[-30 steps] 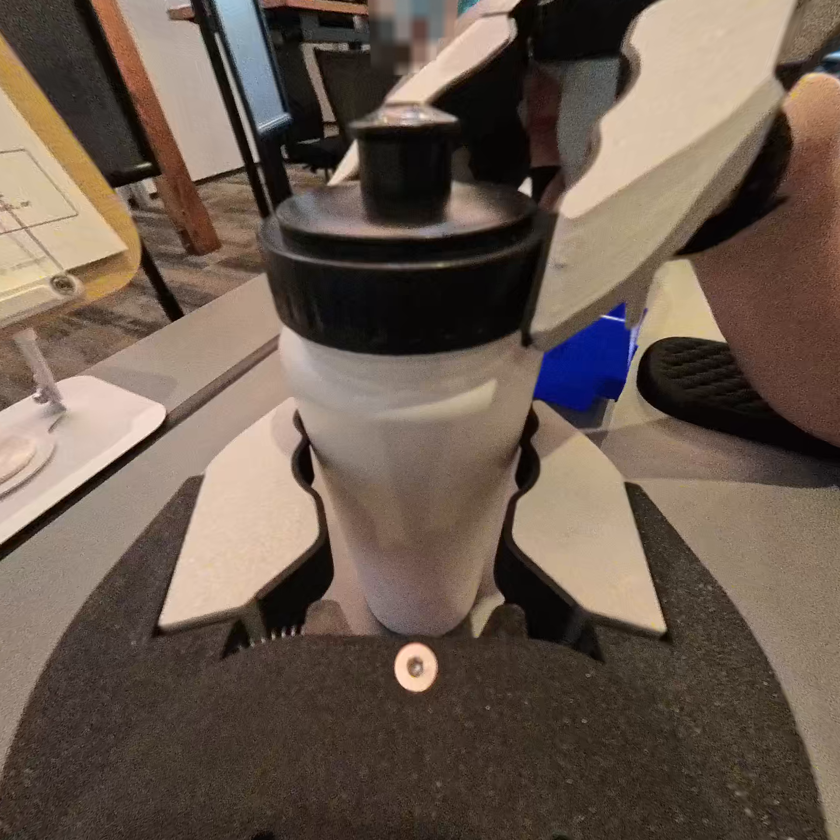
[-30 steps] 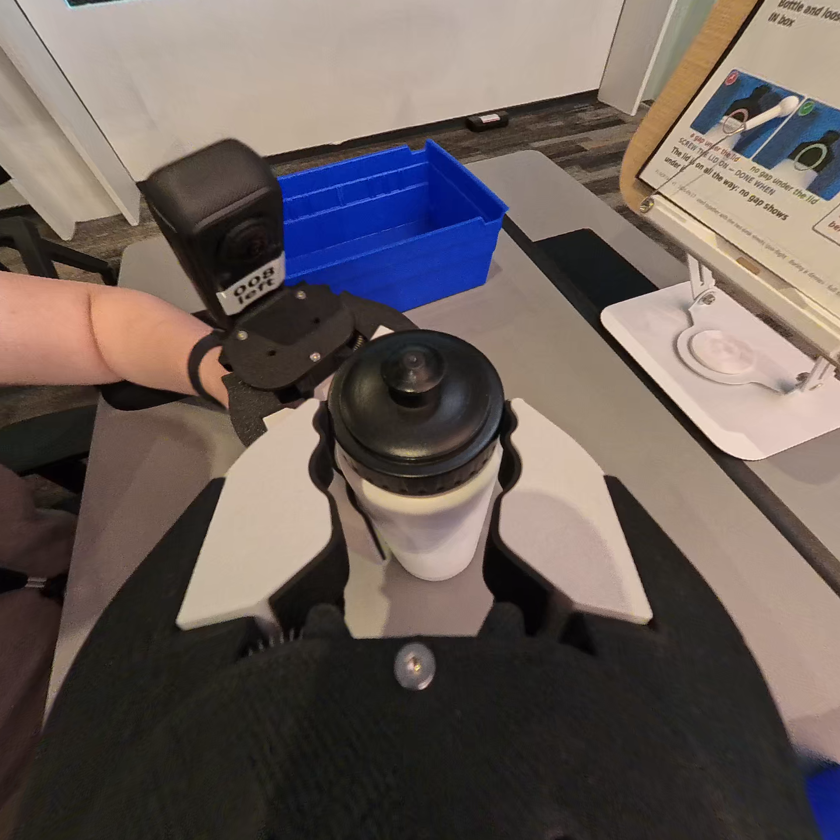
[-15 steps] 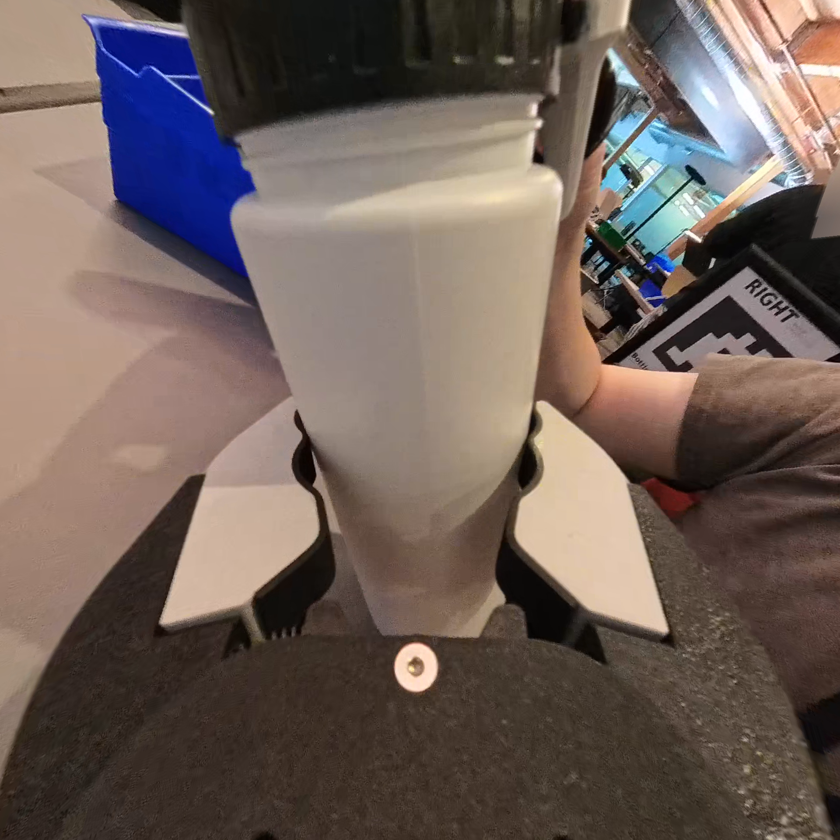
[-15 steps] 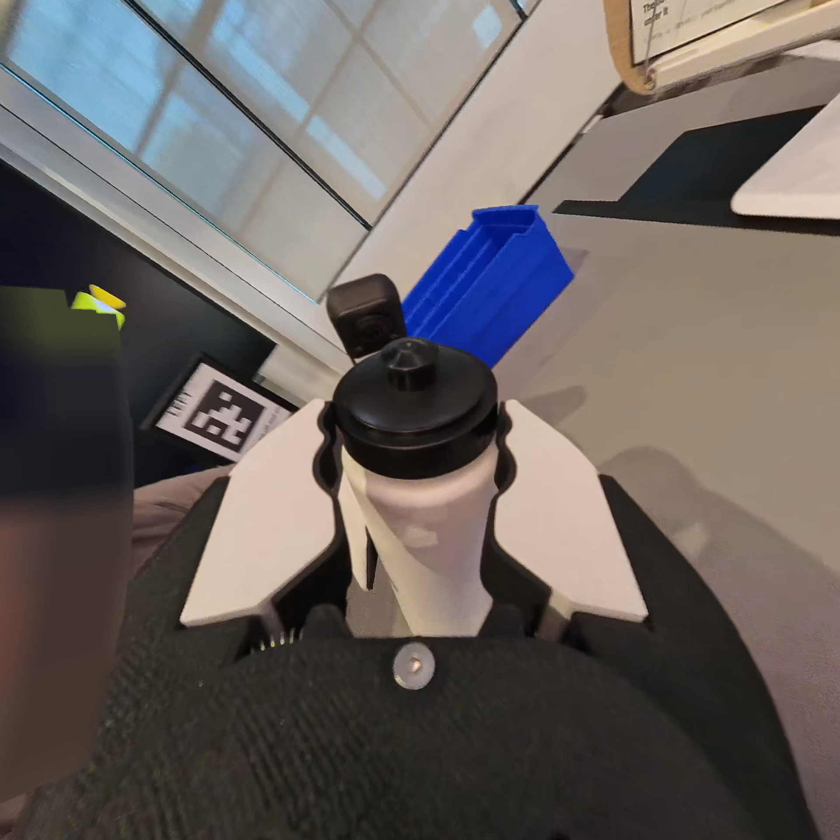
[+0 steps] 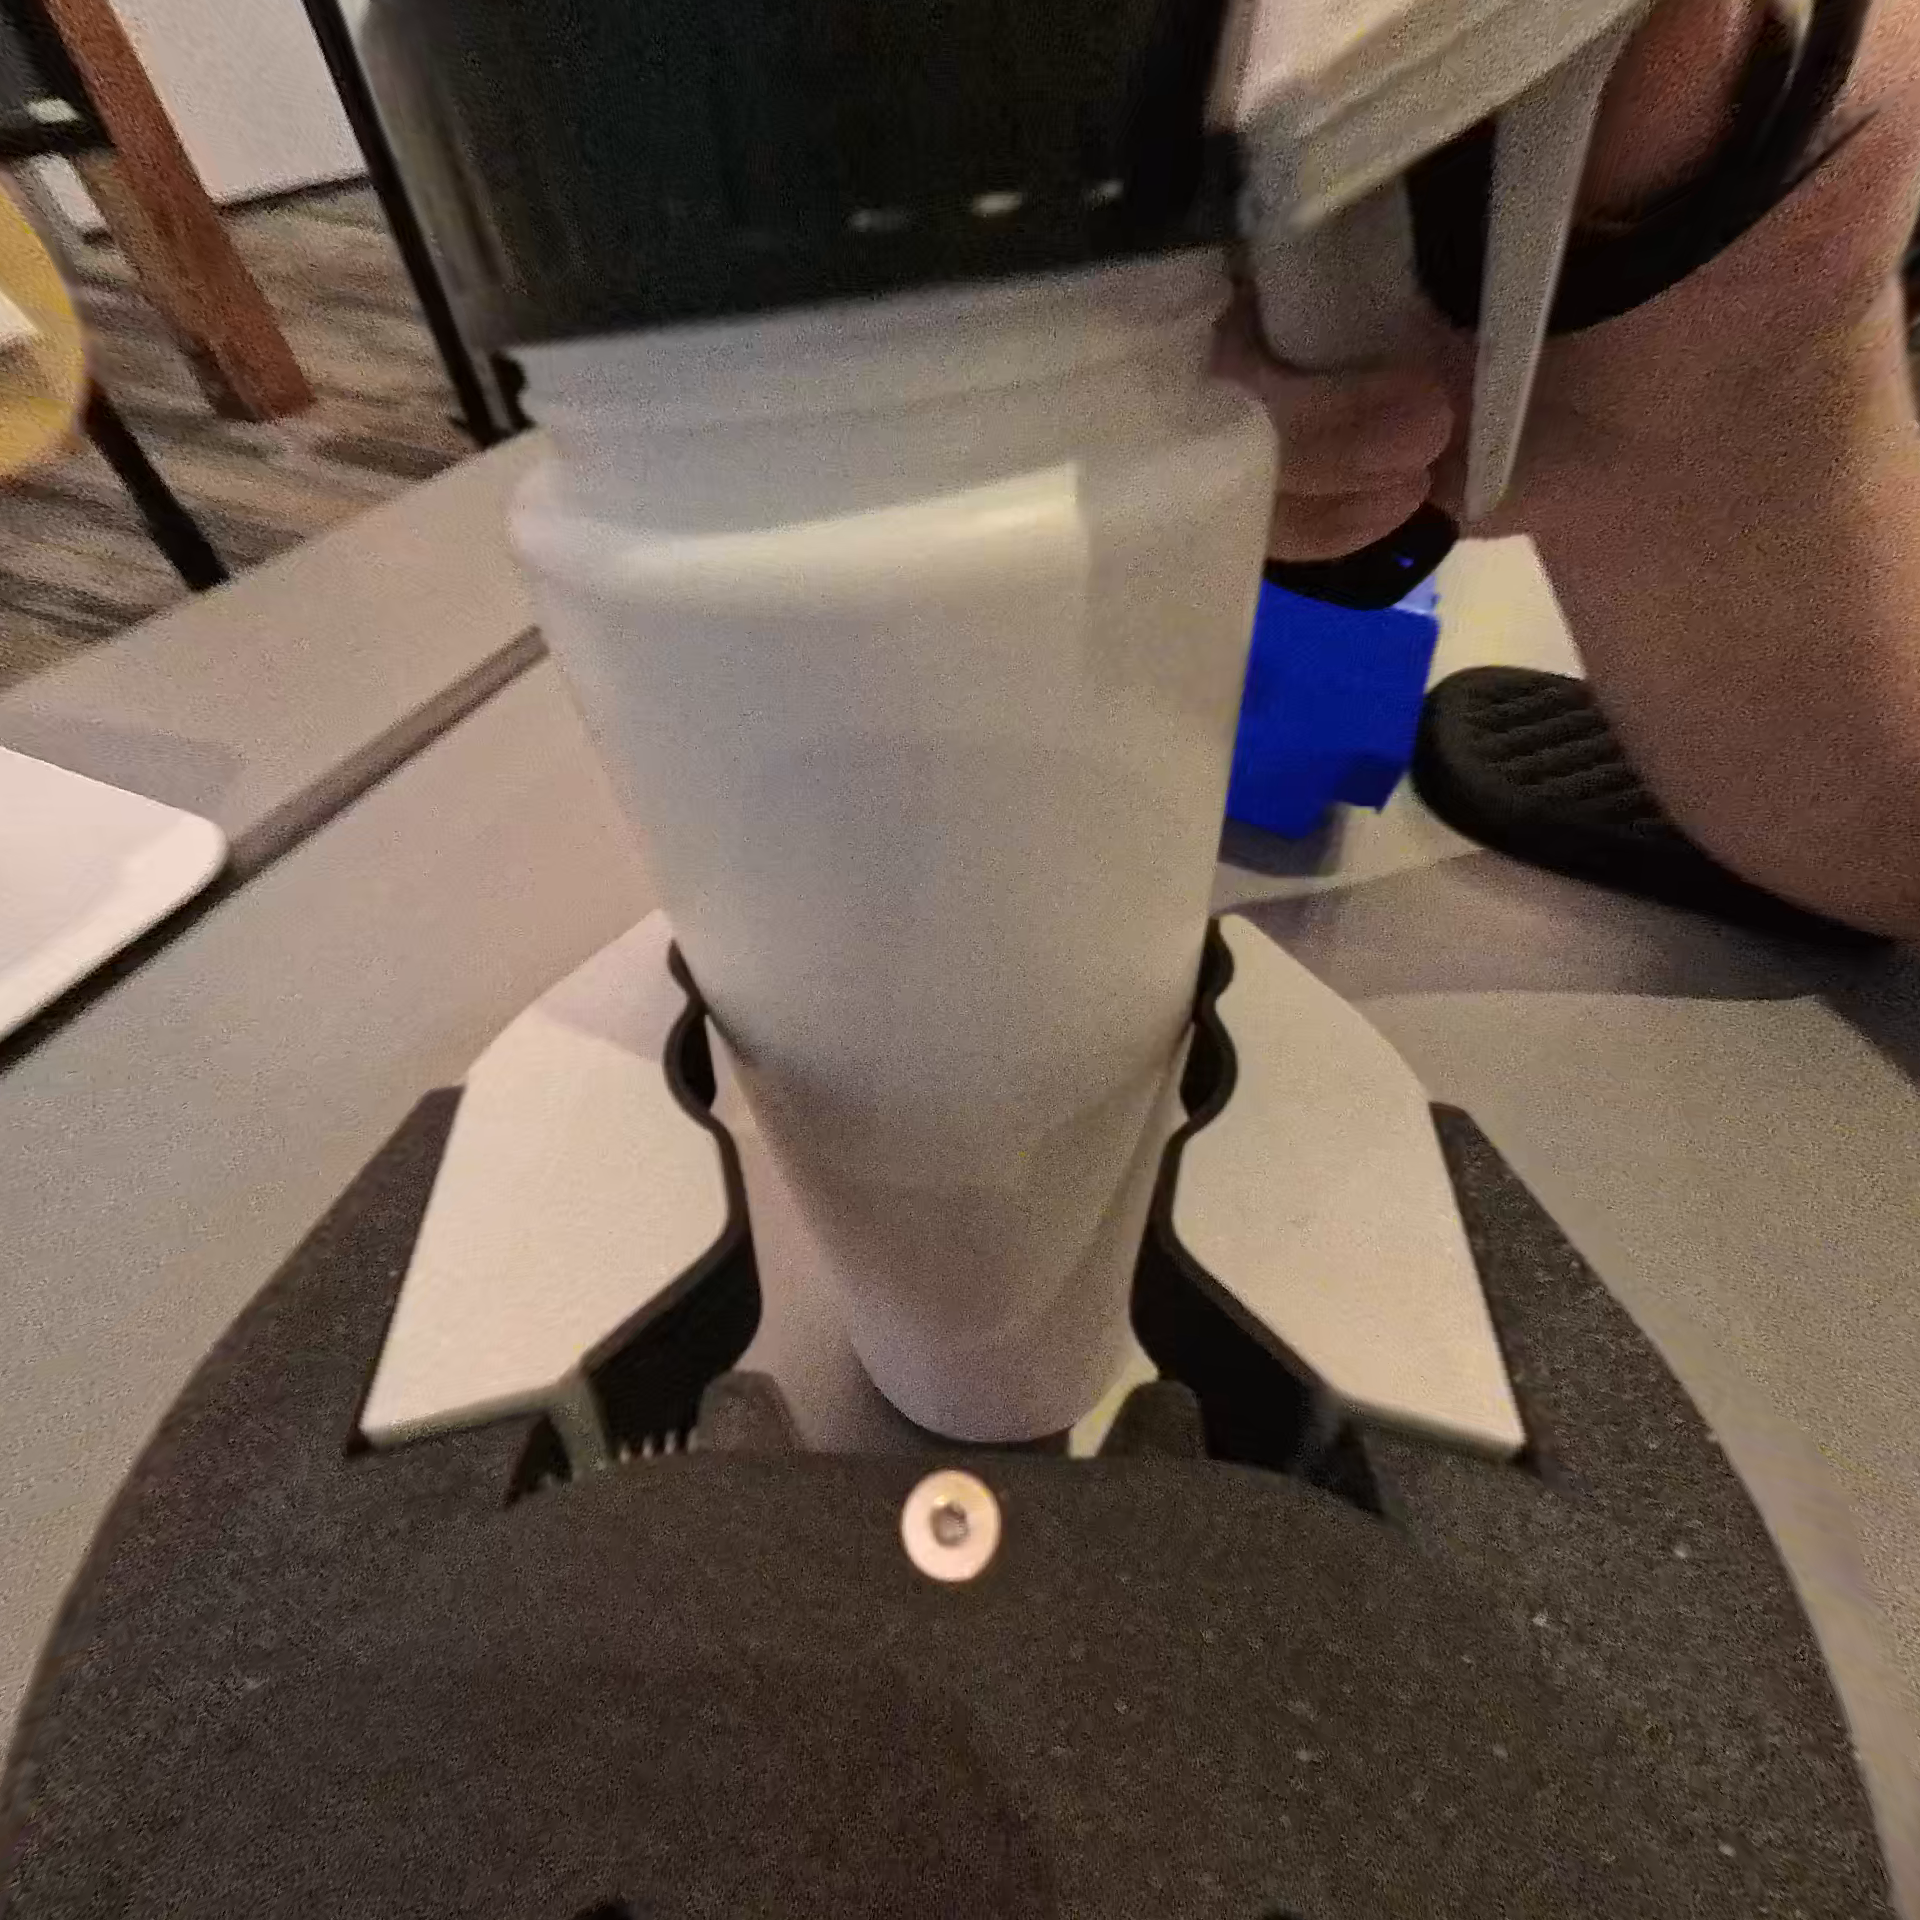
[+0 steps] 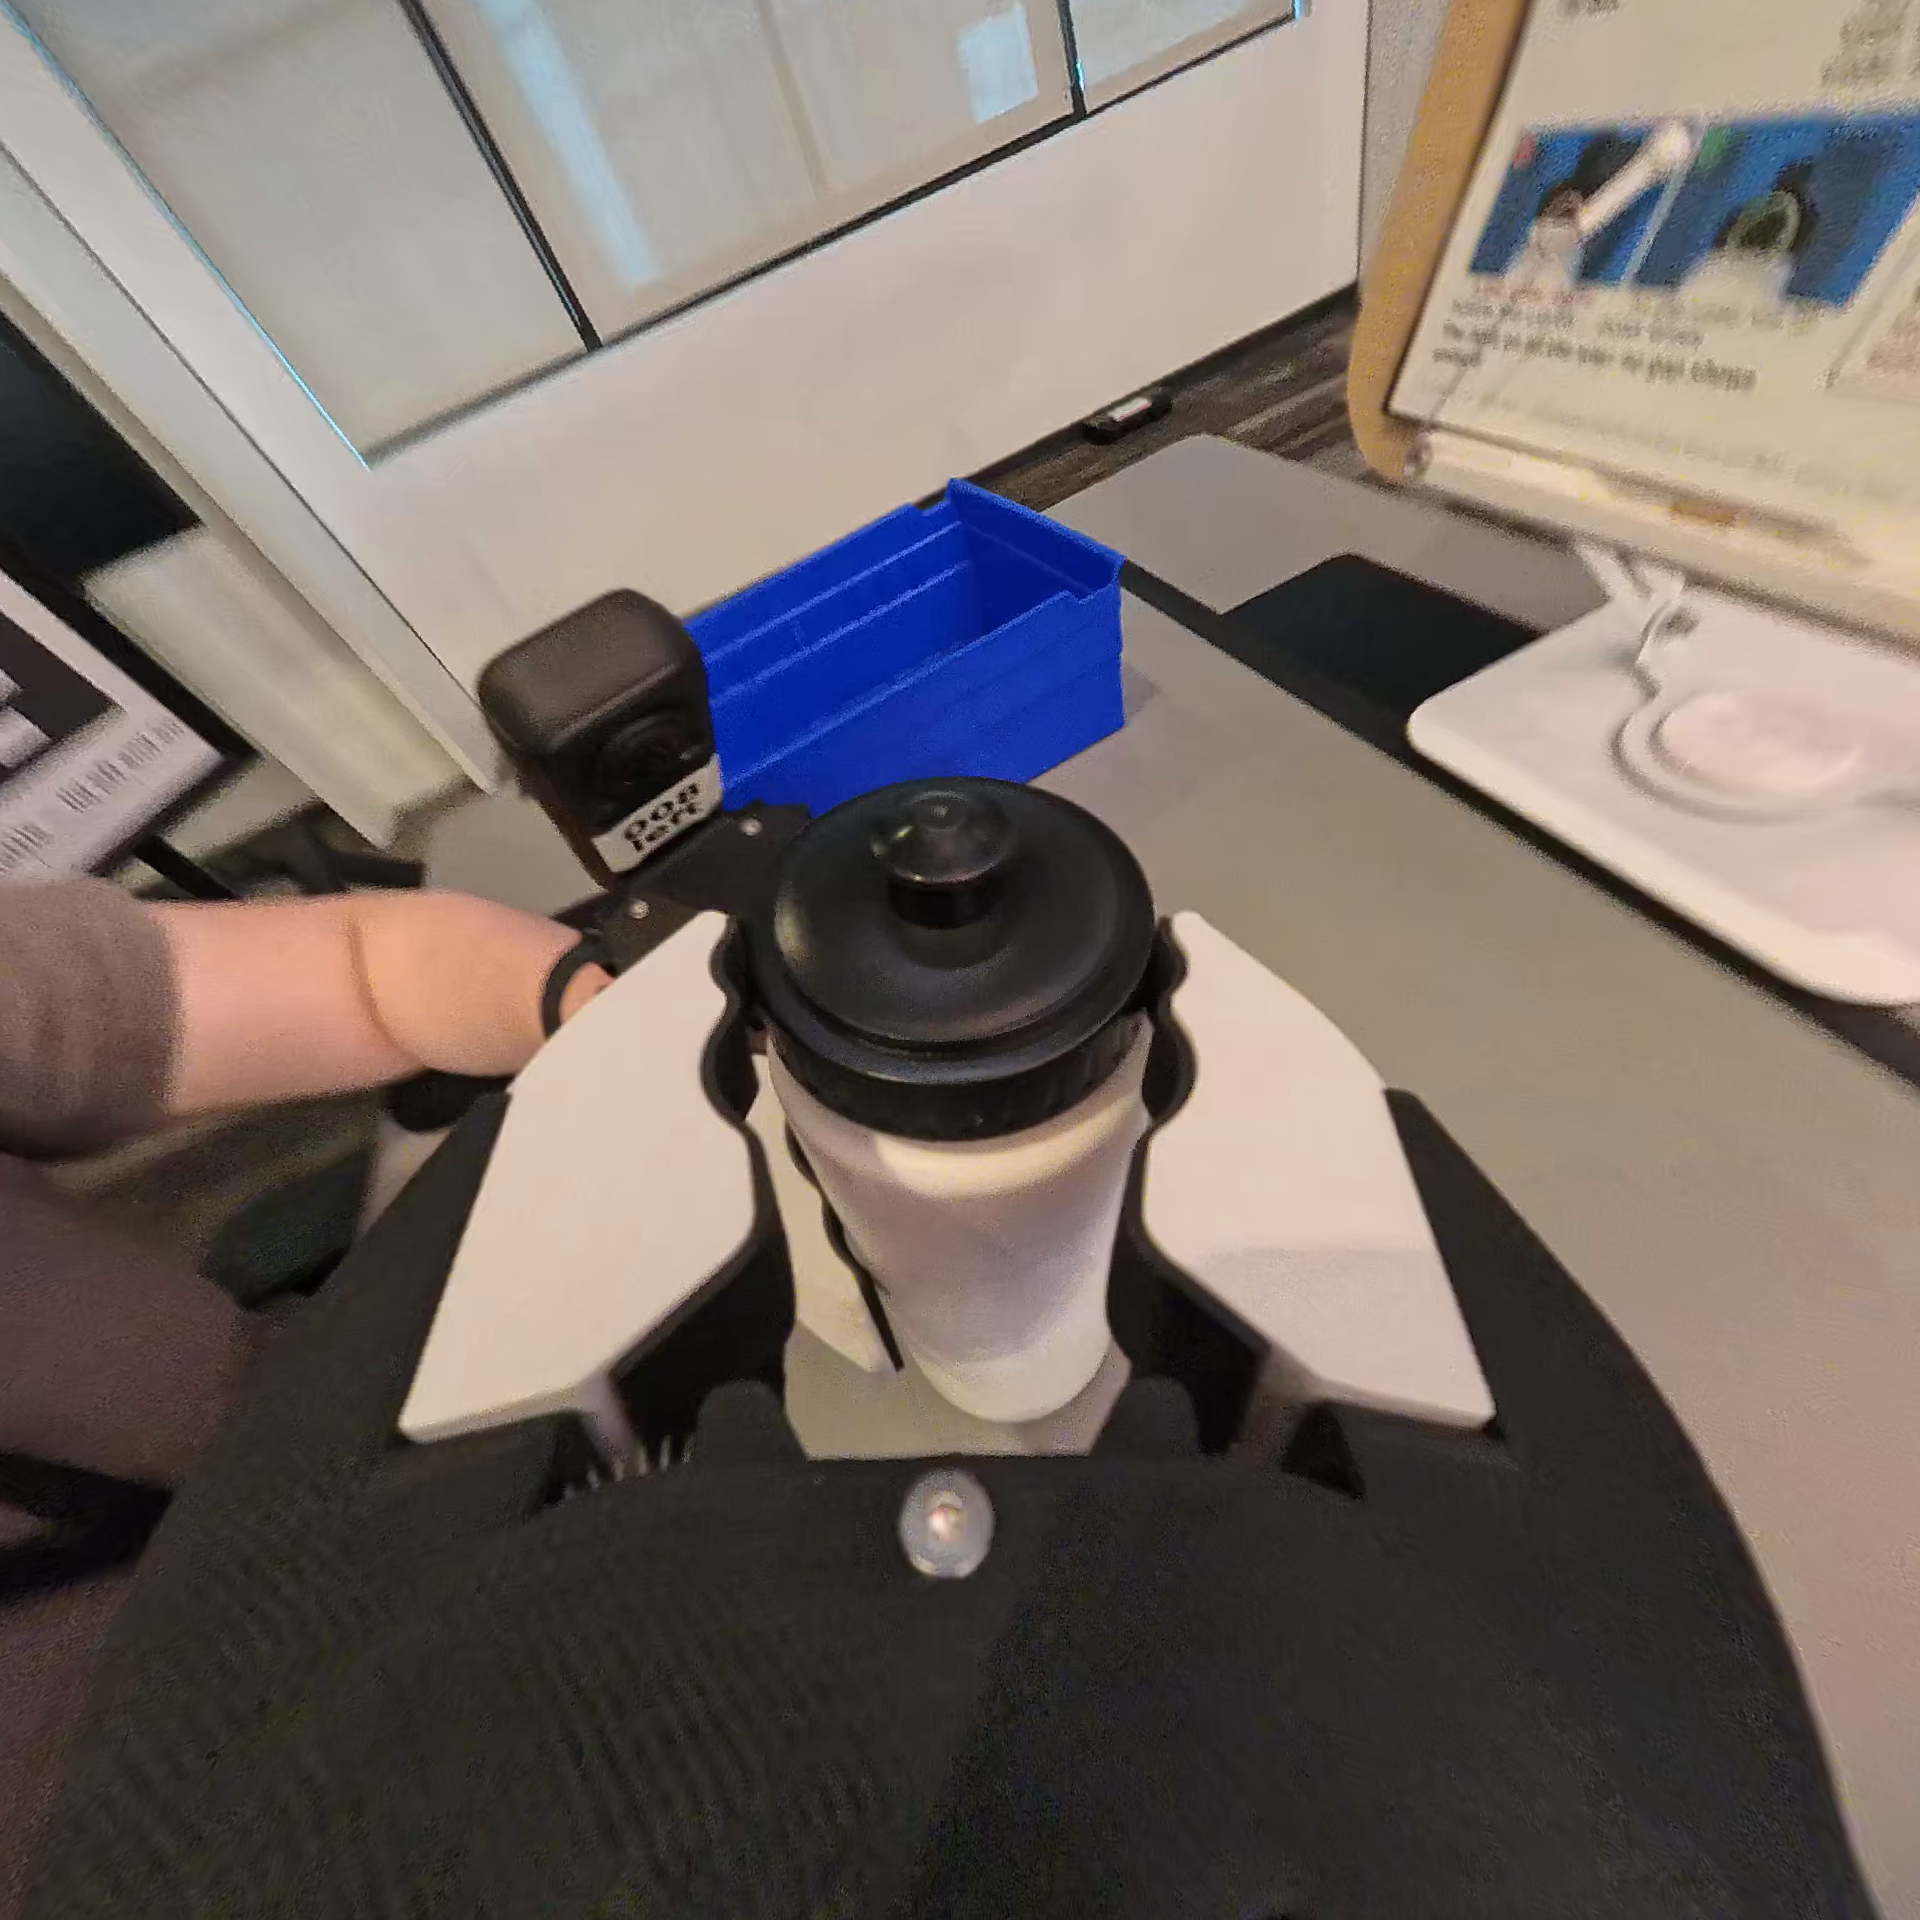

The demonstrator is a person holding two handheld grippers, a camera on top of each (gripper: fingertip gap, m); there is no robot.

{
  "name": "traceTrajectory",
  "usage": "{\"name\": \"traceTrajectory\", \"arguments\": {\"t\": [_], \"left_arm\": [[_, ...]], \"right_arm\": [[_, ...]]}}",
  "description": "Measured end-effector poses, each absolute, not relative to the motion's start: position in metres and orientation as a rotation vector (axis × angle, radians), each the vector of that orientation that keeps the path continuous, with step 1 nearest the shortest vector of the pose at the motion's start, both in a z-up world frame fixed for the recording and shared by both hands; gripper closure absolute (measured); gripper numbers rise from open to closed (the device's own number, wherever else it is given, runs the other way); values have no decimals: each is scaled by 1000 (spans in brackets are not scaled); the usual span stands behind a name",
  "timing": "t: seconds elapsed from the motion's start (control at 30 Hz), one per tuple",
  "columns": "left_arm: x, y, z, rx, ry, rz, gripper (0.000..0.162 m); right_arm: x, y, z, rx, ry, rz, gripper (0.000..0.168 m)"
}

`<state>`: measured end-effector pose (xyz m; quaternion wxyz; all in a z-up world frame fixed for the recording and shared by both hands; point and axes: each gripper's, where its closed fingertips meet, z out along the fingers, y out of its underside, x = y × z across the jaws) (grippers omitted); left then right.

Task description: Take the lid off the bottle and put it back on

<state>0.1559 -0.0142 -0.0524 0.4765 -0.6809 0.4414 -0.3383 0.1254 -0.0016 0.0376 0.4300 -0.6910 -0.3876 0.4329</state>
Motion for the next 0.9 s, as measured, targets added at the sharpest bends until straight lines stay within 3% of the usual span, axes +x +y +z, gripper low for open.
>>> {"name": "traceTrajectory", "arguments": {"t": [0.13, 0.3, 0.63, 0.9], "left_arm": [[154, -9, -34, -1509, 1031, -653, 56], [157, -6, -30, -1525, 1012, -710, 72], [171, -86, -31, -1253, 1496, -1044, 73], [169, -59, -32, -1423, 1349, -950, 73]], "right_arm": [[114, -11, 37, -1629, -1080, 983, 93], [118, -13, 35, -1602, -1149, 952, 93], [129, -90, 35, -1239, -1636, 1191, 94], [132, -57, 40, -1342, -1459, 1128, 92]]}}
